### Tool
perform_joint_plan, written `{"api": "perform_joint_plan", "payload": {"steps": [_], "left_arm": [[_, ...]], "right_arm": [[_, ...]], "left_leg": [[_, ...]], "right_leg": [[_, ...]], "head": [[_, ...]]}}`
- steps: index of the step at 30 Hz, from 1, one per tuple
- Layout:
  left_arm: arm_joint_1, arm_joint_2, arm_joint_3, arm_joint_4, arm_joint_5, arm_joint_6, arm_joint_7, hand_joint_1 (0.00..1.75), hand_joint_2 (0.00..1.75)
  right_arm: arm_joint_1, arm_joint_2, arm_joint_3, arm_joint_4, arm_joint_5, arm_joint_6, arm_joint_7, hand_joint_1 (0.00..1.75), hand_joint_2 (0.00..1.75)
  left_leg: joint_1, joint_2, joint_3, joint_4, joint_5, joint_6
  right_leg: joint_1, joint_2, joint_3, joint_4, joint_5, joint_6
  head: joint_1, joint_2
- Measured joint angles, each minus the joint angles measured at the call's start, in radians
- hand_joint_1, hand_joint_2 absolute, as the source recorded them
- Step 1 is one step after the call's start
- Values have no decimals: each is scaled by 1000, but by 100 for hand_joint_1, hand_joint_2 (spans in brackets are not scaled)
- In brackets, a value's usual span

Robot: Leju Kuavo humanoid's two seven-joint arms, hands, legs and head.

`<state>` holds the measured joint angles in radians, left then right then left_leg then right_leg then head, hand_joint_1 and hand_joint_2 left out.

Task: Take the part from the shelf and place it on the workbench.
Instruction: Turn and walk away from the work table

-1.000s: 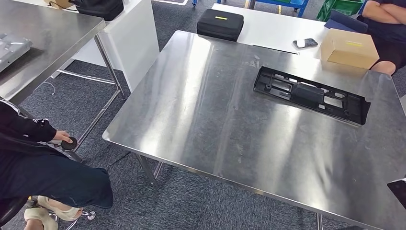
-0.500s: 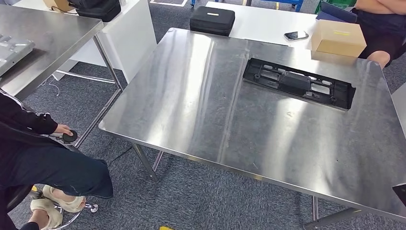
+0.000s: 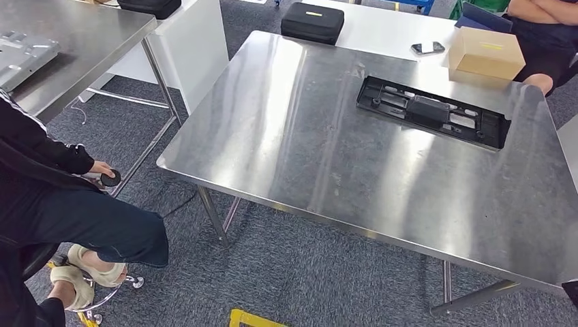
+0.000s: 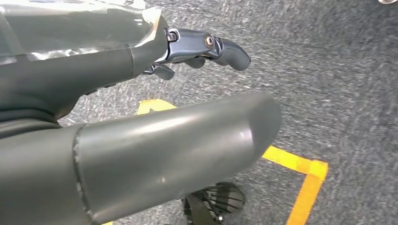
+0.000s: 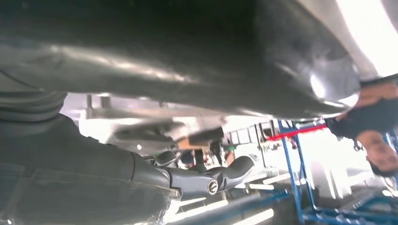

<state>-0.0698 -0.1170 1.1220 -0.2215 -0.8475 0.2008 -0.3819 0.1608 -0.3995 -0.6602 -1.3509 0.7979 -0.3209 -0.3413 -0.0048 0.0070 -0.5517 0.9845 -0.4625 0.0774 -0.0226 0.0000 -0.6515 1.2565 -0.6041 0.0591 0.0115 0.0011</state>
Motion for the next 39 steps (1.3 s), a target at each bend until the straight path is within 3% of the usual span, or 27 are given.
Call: {"api": "perform_joint_plan", "payload": {"steps": [1, 2, 4, 5, 7, 8, 10, 11, 13, 15, 16, 17, 20, 22, 24, 26, 27, 29, 31, 32, 33, 35, 37, 39], "left_arm": [[0, 0, 0, 0, 2, 0, 0, 0, 0], [1, -1, 1, 1, 5, 1, 0, 0, 0], [1, -1, 2, 2, 10, 4, 0, 0, 0], [1, -1, 2, 2, 11, 6, 0, 0, 0], [2, -1, 3, 2, 12, 11, 0, 0, 0], [2, -1, 3, 3, 12, 12, 0, 0, 0], [4, -1, 4, 3, 15, 14, 0, 0, 0], [5, -1, 4, 3, 16, 15, 0, 0, 0], [5, -2, 6, 4, 20, 16, 0, 0, 0], [7, -4, 9, 5, 21, 17, 0, 0, 0], [8, -5, 11, 5, 21, 18, 0, 0, 0], [9, -6, 12, 5, 22, 18, 0, 0, 0], [9, -7, 17, 5, 23, 21, 1, 0, 0], [9, -9, 20, 5, 23, 24, 1, 0, 0], [9, -13, 23, 5, 25, 29, 2, 0, 0], [8, -16, 26, 5, 26, 32, 3, 0, 0], [8, -18, 27, 5, 26, 32, 4, 0, 0], [8, -17, 28, 5, 26, 33, 8, 0, 0], [9, -17, 28, 5, 26, 35, 16, 0, 0], [10, -18, 28, 5, 26, 36, 20, 0, 0], [10, -18, 29, 5, 27, 38, 24, 0, 0], [11, -20, 29, 5, 29, 43, 26, 0, 0], [10, -22, 31, 5, 30, 48, 26, 0, 0], [10, -23, 32, 5, 30, 50, 26, 0, 0]], "right_arm": [[1, 10, -4, 1, 2, 3, -3, 0, 0], [1, 19, -7, 3, 4, 4, -6, 0, 0], [-6, 37, -11, 10, 10, 3, -11, 0, 0], [-11, 45, -13, 15, 12, 2, -13, 0, 0], [-18, 64, -15, 27, 15, -1, -17, 0, 0], [-21, 73, -16, 33, 16, -2, -18, 0, 0], [-29, 89, -18, 48, 16, -5, -21, 0, 0], [-35, 96, -20, 61, 16, -10, -25, 0, 0], [-49, 116, -24, 102, 12, -24, -39, 0, 0], [-58, 140, -29, 155, 7, -40, -55, 0, 0], [-60, 152, -30, 180, 6, -45, -61, 0, 0], [-62, 162, -32, 202, 5, -49, -65, 0, 0], [-78, 194, -45, 284, -2, -70, -74, 0, 0], [-99, 224, -64, 375, -1, -101, -91, 0, 0], [-118, 256, -87, 490, 2, -147, -122, 0, 0], [-131, 283, -109, 602, 7, -186, -145, 0, 0], [-137, 292, -118, 650, 11, -199, -146, 0, 0], [-149, 309, -135, 742, 27, -218, -123, 0, 0], [-154, 333, -146, 841, 58, -232, -64, 0, 0], [-154, 347, -148, 886, 74, -236, -31, 0, 0], [-154, 362, -149, 926, 85, -237, -1, 0, 0], [-157, 388, -149, 984, 93, -236, 36, 0, 0], [-162, 406, -149, 1025, 97, -235, 51, 0, 0], [-164, 416, -150, 1053, 98, -232, 59, 0, 0]], "left_leg": [[0, 1, -10, 1, 7, -2], [0, 1, -18, 1, 14, -5], [2, 2, -32, 5, 25, -15], [2, 3, -37, 7, 31, -21], [-2, 2, -43, 10, 42, -32], [-4, 1, -45, 11, 47, -36], [-2, -2, -54, 21, 42, -44], [-1, -4, -64, 42, 19, -48], [3, -7, -104, 147, -66, -56], [6, -8, -143, 274, -134, -60], [7, -9, -144, 303, -140, -61], [7, -9, -125, 290, -128, -60], [9, -10, 6, 93, -62, -52], [6, -12, 49, 19, -51, -47], [3, -12, 46, 12, -44, -38], [4, -9, 37, 1, -28, -19], [6, -7, 30, -4, -19, -11], [5, -2, 12, -4, -5, -6], [5, 0, -8, -3, 9, -8], [5, 0, -16, -3, 16, -10], [6, 0, -22, -2, 21, -13], [5, 1, -32, 0, 31, -24], [2, 3, -37, 2, 42, -36], [0, 3, -39, 2, 53, -46]], "right_leg": [[-2, 0, 5, 14, -1, 9], [-5, 0, 30, -11, 14, 21], [-12, 0, 125, -157, 56, 43], [-10, 3, 170, -228, 70, 44], [-4, 8, 206, -296, 75, 35], [0, 10, 203, -295, 78, 28], [-9, 8, 188, -291, 86, 14], [-13, 7, 183, -290, 92, 2], [-12, 3, 170, -290, 107, -22], [-7, 0, 152, -287, 119, -33], [-4, -1, 143, -284, 124, -33], [-4, -1, 134, -281, 127, -32], [-1, 0, 115, -269, 135, -26], [3, 0, 109, -267, 142, -15], [6, 0, 107, -269, 150, -1], [6, 0, 89, -241, 127, 2], [6, 0, 71, -201, 98, -2], [4, 0, 22, -73, 26, -11], [3, 0, 5, 14, -6, -2], [1, 0, 24, 4, 3, 8], [0, 0, 61, -45, 24, 18], [-1, 0, 163, -206, 61, 26], [6, 3, 216, -299, 74, 16], [11, 5, 207, -301, 79, 3]], "head": [[0, 0], [0, 0], [1, 0], [1, 0], [1, 0], [0, 0], [-2, 0], [-3, 0], [-6, 0], [-7, 0], [-6, 0], [-6, 0], [-7, 0], [-7, 0], [-6, 0], [-4, 0], [-2, 0], [3, 0], [4, 0], [4, 0], [4, 0], [4, 0], [2, 0], [-1, 0]]}}
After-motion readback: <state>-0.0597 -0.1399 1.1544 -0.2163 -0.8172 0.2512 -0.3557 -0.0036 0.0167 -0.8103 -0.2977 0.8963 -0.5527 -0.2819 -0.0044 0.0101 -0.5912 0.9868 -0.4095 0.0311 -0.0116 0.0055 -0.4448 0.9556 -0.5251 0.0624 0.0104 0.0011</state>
